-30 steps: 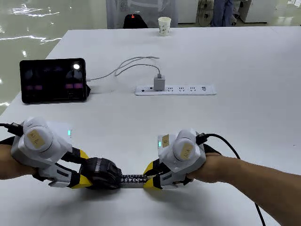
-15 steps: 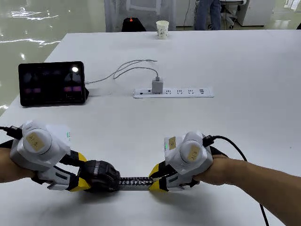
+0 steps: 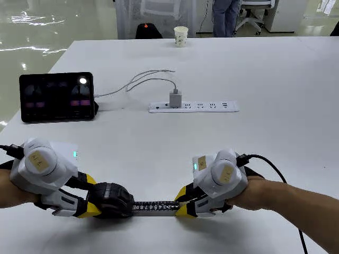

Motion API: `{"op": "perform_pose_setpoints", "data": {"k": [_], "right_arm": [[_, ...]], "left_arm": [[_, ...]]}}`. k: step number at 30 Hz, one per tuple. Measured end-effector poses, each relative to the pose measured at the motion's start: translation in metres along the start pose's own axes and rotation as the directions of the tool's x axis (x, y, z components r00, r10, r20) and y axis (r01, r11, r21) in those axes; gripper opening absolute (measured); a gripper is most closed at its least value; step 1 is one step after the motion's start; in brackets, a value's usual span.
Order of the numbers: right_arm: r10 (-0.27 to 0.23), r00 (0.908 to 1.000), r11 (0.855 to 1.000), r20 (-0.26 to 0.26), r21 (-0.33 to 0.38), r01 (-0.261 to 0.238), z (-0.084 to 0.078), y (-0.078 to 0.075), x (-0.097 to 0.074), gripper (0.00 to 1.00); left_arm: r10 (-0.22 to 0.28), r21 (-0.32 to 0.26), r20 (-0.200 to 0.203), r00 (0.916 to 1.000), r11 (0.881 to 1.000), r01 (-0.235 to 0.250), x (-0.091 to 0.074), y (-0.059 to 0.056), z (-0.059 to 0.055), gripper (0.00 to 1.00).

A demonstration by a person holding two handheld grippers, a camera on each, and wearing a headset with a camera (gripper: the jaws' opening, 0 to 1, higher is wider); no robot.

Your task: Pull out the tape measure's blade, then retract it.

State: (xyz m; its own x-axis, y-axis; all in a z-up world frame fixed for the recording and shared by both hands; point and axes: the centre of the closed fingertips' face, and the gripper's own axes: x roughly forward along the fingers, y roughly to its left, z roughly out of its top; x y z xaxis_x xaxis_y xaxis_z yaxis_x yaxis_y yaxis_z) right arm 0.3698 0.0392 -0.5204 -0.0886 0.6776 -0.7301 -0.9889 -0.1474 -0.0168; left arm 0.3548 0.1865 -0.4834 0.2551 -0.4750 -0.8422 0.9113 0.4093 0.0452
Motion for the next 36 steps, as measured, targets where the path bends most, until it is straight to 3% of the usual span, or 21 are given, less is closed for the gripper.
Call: {"op": "perform_pose_setpoints", "data": {"k": [36], "right_arm": [[-0.021, 0.9996, 1.000, -0.021, 0.015, 0.021, -0.028, 0.001, -0.027, 0.09]], "left_arm": [[-0.001, -0.022, 0.000, 1.0000, 1.000, 0.001, -0.001, -0.003, 0.002, 0.25]]}}
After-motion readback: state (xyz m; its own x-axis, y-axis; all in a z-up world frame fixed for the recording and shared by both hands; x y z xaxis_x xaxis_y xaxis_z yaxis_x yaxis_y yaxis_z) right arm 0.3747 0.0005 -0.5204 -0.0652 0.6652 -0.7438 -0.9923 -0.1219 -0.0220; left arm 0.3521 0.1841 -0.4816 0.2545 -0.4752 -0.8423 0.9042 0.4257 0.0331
